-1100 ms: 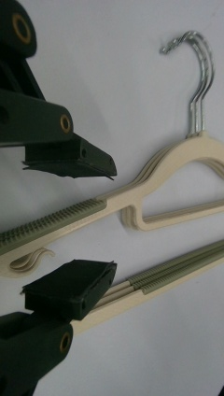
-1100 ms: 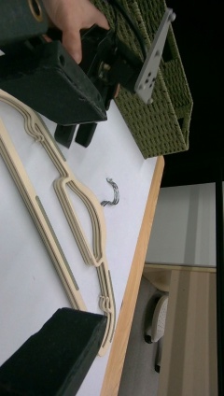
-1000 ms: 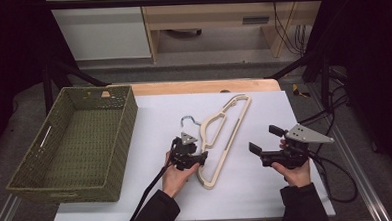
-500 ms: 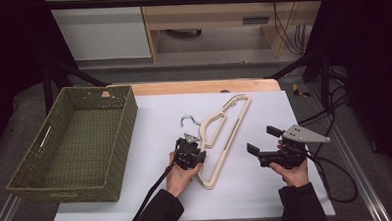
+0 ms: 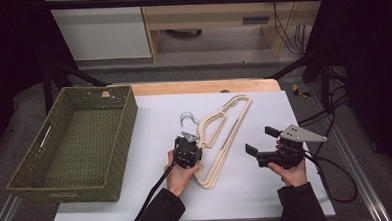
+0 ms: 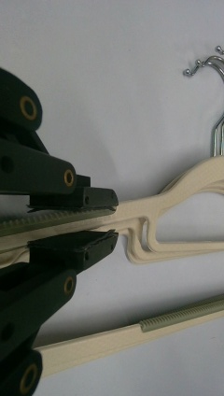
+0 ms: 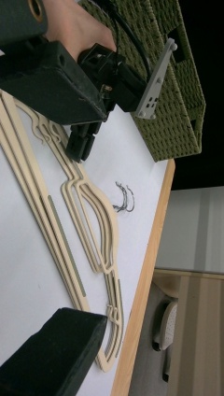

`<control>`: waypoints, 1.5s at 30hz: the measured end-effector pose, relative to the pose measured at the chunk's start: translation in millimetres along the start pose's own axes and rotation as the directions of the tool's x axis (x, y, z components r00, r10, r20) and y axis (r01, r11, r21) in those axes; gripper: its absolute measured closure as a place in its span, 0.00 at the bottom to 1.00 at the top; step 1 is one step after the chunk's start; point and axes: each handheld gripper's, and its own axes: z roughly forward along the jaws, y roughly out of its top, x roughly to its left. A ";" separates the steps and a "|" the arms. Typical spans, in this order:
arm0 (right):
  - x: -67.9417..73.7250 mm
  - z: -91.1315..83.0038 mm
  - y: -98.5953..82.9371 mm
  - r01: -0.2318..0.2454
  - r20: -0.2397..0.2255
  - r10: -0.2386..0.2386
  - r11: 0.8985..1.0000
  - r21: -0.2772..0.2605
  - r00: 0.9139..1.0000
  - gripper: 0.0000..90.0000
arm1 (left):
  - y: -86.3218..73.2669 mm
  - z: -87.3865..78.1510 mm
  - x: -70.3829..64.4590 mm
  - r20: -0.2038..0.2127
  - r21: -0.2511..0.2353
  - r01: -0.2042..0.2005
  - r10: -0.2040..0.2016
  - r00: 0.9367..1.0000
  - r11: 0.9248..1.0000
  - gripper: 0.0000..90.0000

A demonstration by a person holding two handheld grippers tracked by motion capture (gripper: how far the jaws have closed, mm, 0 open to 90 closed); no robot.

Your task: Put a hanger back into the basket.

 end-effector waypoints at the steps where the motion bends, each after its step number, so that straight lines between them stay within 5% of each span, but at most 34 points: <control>1: 0.0 0.3 -0.2 0.004 -0.002 -0.004 1.000 0.003 1.000 0.05 | 0.2 -0.6 0.1 -0.008 -0.004 -0.002 0.002 1.000 1.000 0.87; 12: 0.2 0.8 -0.7 0.009 -0.007 -0.009 1.000 0.008 1.000 0.05 | -2.5 0.4 -2.2 -0.003 -0.008 -0.042 0.042 0.999 0.999 0.86; 22: 0.8 0.5 -0.7 0.007 -0.004 -0.007 1.000 0.008 1.000 0.05 | -5.3 -1.4 3.6 0.054 0.010 -0.023 0.023 0.998 1.000 0.74; 28: 1.0 1.3 -1.0 0.008 -0.005 -0.008 1.000 0.011 1.000 0.05 | -5.8 -1.3 5.5 0.067 0.015 -0.011 0.010 0.998 1.000 0.84; 45: 0.9 1.6 -1.3 0.009 -0.004 -0.009 1.000 0.012 1.000 0.05 | -5.9 -7.2 10.1 0.079 0.032 -0.010 0.008 0.997 0.999 0.86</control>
